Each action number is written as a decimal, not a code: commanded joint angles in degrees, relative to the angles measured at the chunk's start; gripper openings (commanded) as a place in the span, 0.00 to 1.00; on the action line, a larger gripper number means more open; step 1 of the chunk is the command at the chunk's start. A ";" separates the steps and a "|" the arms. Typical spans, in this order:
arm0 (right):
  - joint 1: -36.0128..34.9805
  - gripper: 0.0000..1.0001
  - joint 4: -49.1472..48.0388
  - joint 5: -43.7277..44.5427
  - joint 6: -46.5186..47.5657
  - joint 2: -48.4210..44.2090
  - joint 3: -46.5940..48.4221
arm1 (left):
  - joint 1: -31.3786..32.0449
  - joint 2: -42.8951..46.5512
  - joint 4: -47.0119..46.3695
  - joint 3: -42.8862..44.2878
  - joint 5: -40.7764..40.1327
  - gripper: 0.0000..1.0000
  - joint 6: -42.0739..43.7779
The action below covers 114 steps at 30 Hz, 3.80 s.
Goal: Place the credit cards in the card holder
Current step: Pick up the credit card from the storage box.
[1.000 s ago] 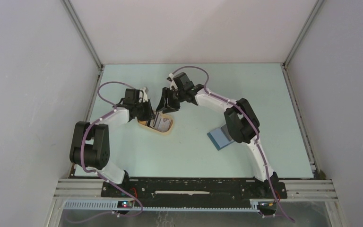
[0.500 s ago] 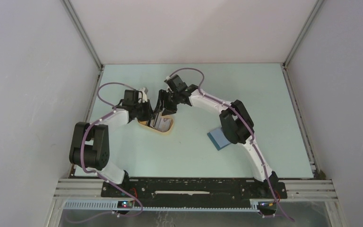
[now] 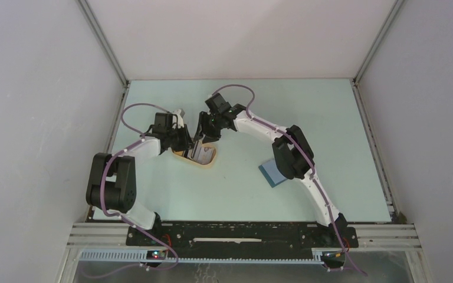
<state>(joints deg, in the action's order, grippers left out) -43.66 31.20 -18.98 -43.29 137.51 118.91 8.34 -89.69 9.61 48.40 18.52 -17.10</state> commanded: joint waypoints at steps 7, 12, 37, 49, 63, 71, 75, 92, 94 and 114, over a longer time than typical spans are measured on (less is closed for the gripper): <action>-1.06 0.50 2.51 2.94 -1.10 1.97 4.94 | 0.36 1.71 0.07 -2.26 3.58 0.18 -1.78; -1.26 0.41 2.99 3.34 -0.95 2.30 5.56 | 0.36 2.23 0.06 -2.43 3.45 0.18 -1.96; -0.57 0.10 1.45 1.23 0.41 -2.83 -2.24 | 0.37 2.06 0.95 -2.00 1.91 0.19 -1.79; 1.26 0.00 -3.20 -6.89 0.31 -5.10 -7.75 | 0.38 1.71 1.19 -1.91 1.32 0.20 -1.79; 3.14 0.00 -8.13 -13.88 -1.46 -10.50 -12.28 | 0.41 1.82 2.12 -1.75 -0.77 0.30 -1.79; 4.38 0.00 -9.93 -14.73 -1.46 -13.56 -16.45 | 0.36 1.52 3.50 -1.23 -3.86 0.30 -1.36; 4.75 0.00 -10.61 -15.25 -0.71 -14.62 -17.78 | 0.36 2.11 3.83 -1.12 -4.37 0.30 -1.43; 8.54 0.00 -18.85 -23.11 1.69 -21.14 -26.10 | 0.36 17.88 3.47 -4.84 -11.05 0.51 -4.43; 9.35 0.00 -20.35 -24.96 1.73 -22.79 -28.29 | 0.37 21.27 2.88 -5.83 -10.93 0.51 -4.90; 18.56 0.00 -30.52 -42.51 4.06 -43.06 -49.77 | 6.97 38.67 -36.47 -24.46 18.89 0.71 -26.68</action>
<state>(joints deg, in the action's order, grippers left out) -27.27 5.15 -55.79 -39.57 98.89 71.24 13.23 -49.21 -12.27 26.17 29.78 -36.64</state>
